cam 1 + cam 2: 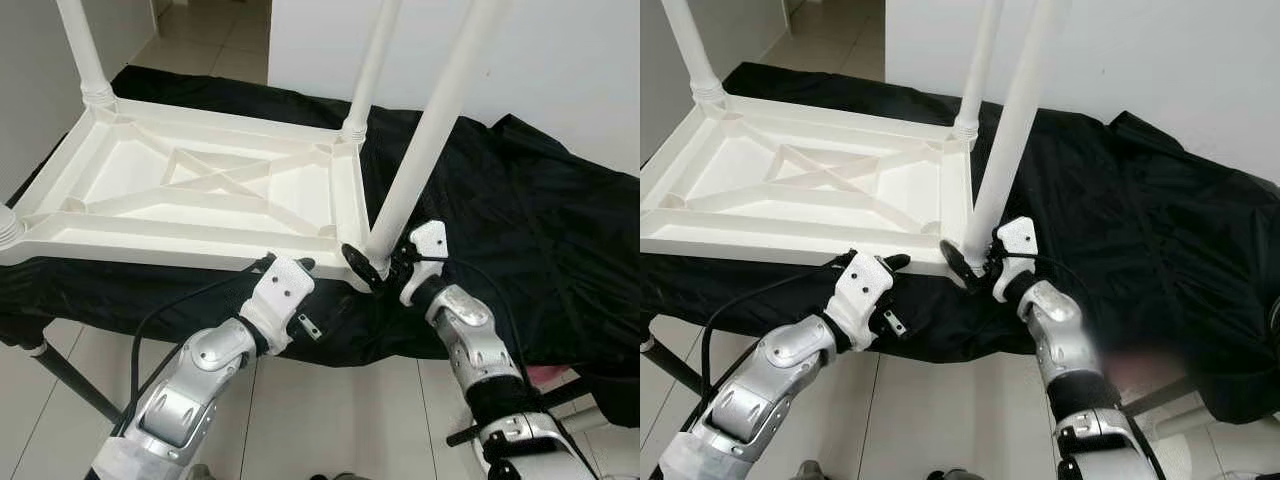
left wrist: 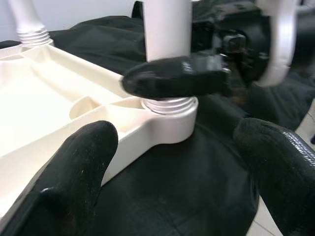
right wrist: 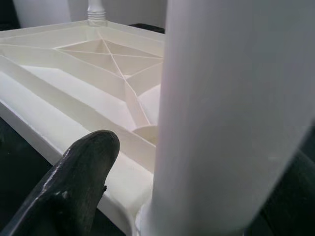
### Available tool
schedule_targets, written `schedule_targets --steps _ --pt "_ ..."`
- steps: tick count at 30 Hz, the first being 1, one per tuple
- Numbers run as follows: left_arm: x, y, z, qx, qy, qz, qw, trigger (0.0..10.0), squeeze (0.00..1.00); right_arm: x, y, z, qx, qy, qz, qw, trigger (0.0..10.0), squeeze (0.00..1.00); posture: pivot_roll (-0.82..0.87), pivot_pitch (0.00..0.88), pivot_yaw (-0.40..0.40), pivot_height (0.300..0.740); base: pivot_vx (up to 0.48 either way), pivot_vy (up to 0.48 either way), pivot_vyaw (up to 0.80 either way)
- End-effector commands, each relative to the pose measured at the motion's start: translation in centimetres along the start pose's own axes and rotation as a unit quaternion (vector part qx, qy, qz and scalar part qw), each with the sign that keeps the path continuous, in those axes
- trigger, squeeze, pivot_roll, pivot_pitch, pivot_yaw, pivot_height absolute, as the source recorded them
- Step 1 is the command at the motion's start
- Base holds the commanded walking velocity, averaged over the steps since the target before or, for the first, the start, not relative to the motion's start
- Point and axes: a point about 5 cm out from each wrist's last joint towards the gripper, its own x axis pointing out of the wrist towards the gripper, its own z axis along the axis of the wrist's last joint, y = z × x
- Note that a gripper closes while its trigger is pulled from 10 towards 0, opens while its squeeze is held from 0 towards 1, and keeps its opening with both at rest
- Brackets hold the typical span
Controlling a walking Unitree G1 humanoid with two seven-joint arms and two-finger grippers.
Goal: Building children table
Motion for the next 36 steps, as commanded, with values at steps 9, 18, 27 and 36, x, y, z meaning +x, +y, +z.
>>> schedule_targets --steps 9,18,27,36 --pt "0.3 -1.4 0.2 0.002 -0.005 -0.068 0.998 10.0 0.00 0.3 0.0 -1.5 0.003 0.038 0.044 0.998 0.0 0.00 0.08 0.079 -0.130 0.740 0.000 0.000 0.00" --pt "0.2 -1.5 0.2 0.001 -0.004 -0.065 0.998 10.0 0.00 -0.3 -0.3 -1.9 0.026 0.042 0.029 0.998 10.0 0.00 0.08 0.085 -0.136 0.740 0.000 0.000 0.00" --pt "0.1 -1.7 0.0 -0.003 -0.001 -0.065 0.998 10.0 0.00 -0.1 -0.6 -1.1 0.039 0.025 -0.080 0.996 10.0 0.00 0.08 0.094 -0.138 0.740 0.000 0.000 0.00" --pt "0.0 -1.9 -0.1 -0.005 0.002 -0.070 0.998 10.0 0.00 -0.3 0.3 -1.0 0.069 0.025 -0.261 0.963 10.0 0.00 0.08 0.094 -0.141 0.740 0.000 0.000 0.00"
